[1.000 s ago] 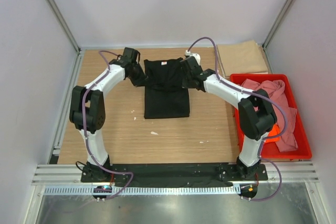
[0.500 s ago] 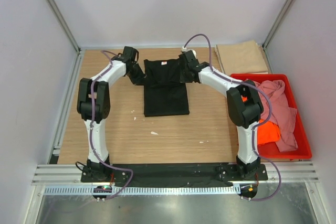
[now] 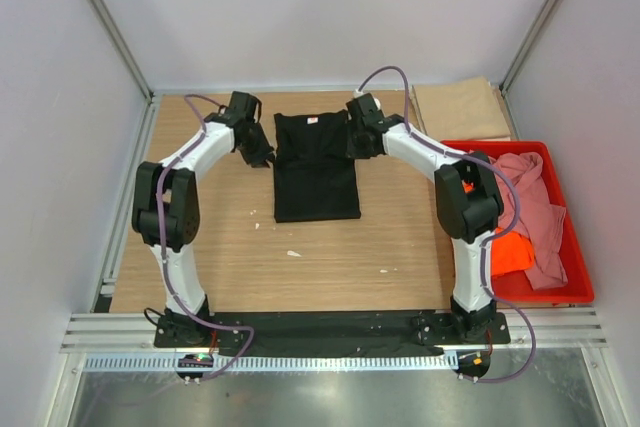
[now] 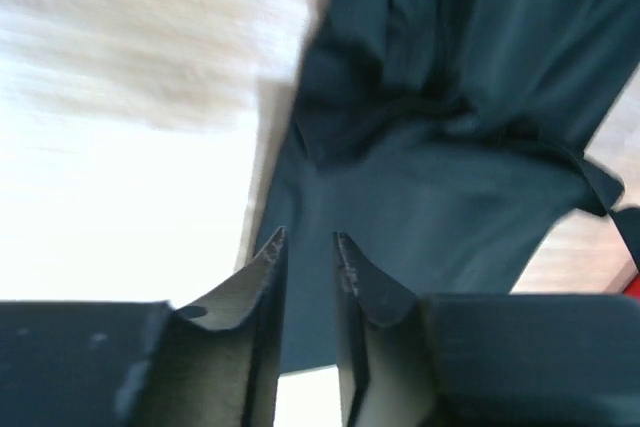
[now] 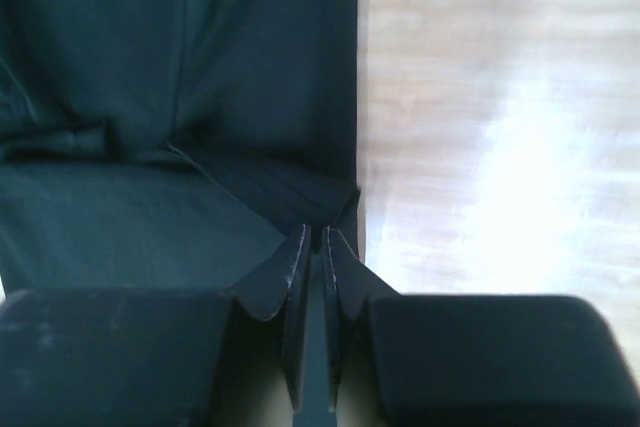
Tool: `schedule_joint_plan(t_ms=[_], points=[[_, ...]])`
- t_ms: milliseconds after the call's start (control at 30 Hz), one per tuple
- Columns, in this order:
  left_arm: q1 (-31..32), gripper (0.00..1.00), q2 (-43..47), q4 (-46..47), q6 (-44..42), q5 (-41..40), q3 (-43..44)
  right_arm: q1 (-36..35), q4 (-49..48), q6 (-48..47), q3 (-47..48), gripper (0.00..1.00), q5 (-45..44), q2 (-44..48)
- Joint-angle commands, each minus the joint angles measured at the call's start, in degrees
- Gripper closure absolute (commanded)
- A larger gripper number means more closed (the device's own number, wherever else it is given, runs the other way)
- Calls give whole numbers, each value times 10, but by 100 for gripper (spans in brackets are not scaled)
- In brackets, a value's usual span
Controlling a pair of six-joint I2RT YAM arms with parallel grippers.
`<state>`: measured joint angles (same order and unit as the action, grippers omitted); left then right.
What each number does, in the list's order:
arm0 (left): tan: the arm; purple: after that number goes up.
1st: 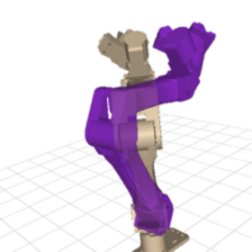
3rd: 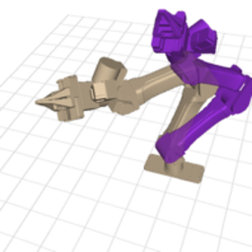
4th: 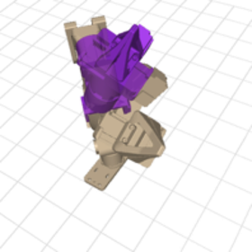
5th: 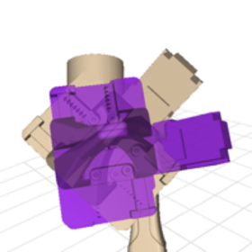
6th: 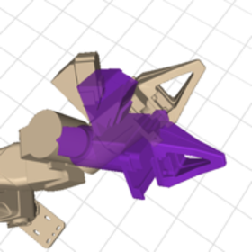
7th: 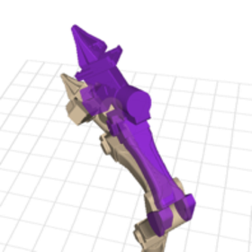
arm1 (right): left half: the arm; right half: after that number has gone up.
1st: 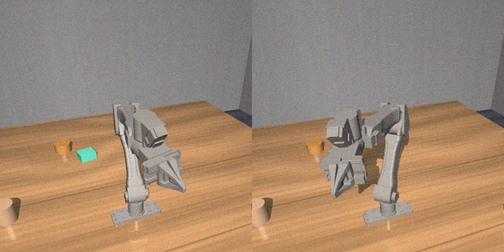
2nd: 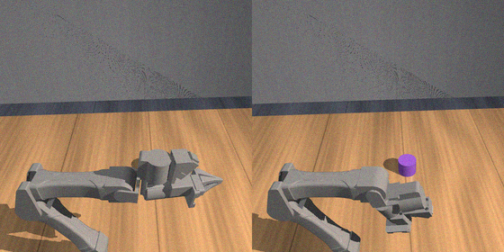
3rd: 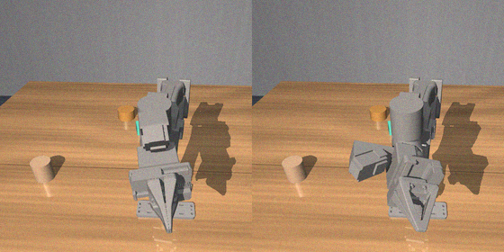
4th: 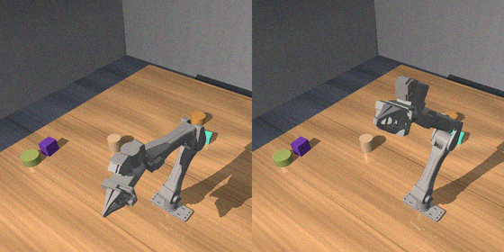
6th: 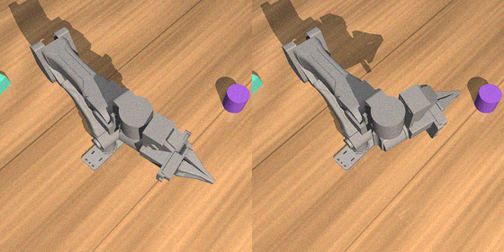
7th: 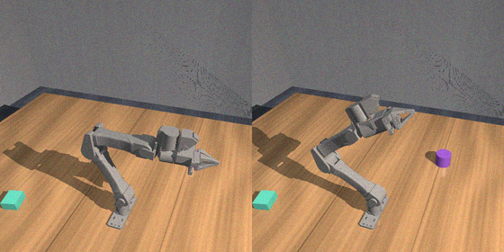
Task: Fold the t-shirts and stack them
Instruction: Fold the tshirt
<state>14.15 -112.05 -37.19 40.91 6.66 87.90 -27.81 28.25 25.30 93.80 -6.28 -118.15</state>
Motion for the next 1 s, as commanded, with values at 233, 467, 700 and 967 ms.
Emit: schedule_joint_plan(t_ms=[233,467,700,967], points=[[33,93,4,63,-7,7,-61,-15,-88,48,-101,92,43,68],[35,92,-33,60,-15,-9,-21,-17,-116,49,-114,90,33,62],[34,91,-77,46,-22,-24,38,-17,-116,43,-72,90,18,23],[31,91,-123,38,-42,-62,146,3,-98,22,26,90,2,-43]])
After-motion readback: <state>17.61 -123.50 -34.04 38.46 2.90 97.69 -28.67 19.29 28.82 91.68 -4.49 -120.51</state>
